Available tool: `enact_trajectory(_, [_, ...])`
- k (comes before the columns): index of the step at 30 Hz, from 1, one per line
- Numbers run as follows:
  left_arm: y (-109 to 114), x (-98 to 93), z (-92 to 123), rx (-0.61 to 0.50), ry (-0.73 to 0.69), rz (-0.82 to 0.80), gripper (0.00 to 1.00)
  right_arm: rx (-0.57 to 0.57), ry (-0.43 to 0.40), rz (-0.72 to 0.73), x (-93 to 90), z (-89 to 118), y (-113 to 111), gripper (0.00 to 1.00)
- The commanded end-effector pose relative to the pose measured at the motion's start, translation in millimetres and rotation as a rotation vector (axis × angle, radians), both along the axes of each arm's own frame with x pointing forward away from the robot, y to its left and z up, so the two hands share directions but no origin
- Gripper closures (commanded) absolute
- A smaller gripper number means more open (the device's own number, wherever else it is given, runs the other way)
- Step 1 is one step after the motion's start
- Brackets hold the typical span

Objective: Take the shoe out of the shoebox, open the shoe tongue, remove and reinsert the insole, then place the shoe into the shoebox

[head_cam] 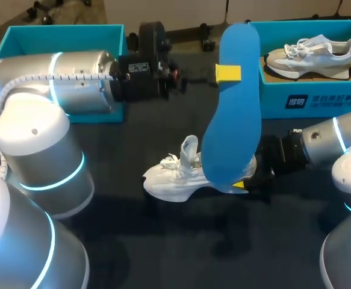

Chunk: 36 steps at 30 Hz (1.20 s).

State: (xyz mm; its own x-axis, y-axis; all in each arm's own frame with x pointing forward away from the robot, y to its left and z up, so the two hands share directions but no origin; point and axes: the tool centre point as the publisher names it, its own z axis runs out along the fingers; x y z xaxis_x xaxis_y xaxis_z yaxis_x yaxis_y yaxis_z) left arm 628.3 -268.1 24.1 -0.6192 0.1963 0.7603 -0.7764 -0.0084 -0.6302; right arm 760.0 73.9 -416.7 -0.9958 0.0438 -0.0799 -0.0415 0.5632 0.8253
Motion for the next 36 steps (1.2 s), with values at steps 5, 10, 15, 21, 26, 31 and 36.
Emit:
enact_trajectory(5, [-5, 3.9, 2, -0.005, 0.028, -0.008, 1.0, -0.003, -0.001, -0.002, -0.7, 0, 1, 1.0])
enact_trajectory(10, [-9, 1.8, -2, -0.017, 0.064, -0.008, 1.0, -0.003, -0.001, -0.002, -0.7, 0, 1, 1.0])
enact_trajectory(15, [-9, 9.9, -6, -0.031, 0.092, -0.007, 1.0, -0.003, -0.001, -0.002, -0.7, 0, 1, 1.0])
enact_trajectory(21, [-3, 17.1, -9, -0.033, 0.097, -0.001, 1.0, -0.003, -0.001, -0.002, -0.7, 0, 1, 1.0])
enact_trajectory(26, [-1, 22.1, -12, -0.028, 0.101, 0.0, 1.0, -0.003, -0.001, -0.002, -0.7, 0, 1, 1.0])
enact_trajectory(31, [-1, 22.5, -12, -0.025, 0.101, -0.003, 1.0, -0.003, -0.001, -0.002, -0.7, 0, 1, 1.0])
enact_trajectory(36, [-1, 22.5, -12, -0.025, 0.101, -0.003, 1.0, -0.003, -0.001, -0.002, -0.7, 0, 1, 1.0])
